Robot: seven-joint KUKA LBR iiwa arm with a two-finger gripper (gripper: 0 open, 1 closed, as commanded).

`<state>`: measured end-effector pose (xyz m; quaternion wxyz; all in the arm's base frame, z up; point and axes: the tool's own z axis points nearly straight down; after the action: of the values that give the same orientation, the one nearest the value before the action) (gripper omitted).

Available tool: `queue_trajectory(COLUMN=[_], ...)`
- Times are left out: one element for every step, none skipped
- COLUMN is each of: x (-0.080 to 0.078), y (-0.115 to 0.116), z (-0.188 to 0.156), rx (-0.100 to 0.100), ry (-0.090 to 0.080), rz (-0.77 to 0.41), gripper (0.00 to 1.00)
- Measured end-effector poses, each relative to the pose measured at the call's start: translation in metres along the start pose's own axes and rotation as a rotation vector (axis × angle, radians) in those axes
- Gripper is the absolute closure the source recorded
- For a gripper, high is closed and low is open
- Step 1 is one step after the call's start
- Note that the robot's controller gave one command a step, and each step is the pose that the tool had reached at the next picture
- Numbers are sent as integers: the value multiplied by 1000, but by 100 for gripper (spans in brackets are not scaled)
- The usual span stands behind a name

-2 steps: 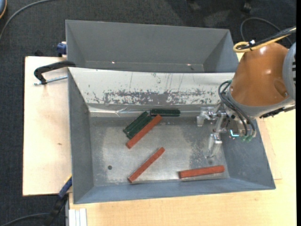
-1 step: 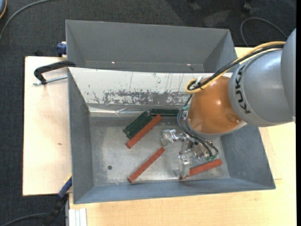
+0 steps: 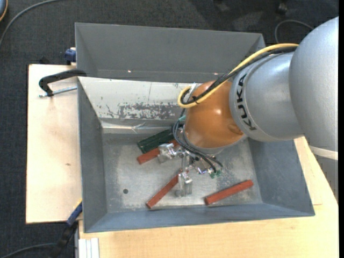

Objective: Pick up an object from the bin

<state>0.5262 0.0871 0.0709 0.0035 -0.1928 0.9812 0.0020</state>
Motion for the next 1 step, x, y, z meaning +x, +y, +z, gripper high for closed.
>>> queue_trajectory(x=[2], y=[-3], z=[0], rx=[2], ry=[2], rz=[5], gripper=[100])
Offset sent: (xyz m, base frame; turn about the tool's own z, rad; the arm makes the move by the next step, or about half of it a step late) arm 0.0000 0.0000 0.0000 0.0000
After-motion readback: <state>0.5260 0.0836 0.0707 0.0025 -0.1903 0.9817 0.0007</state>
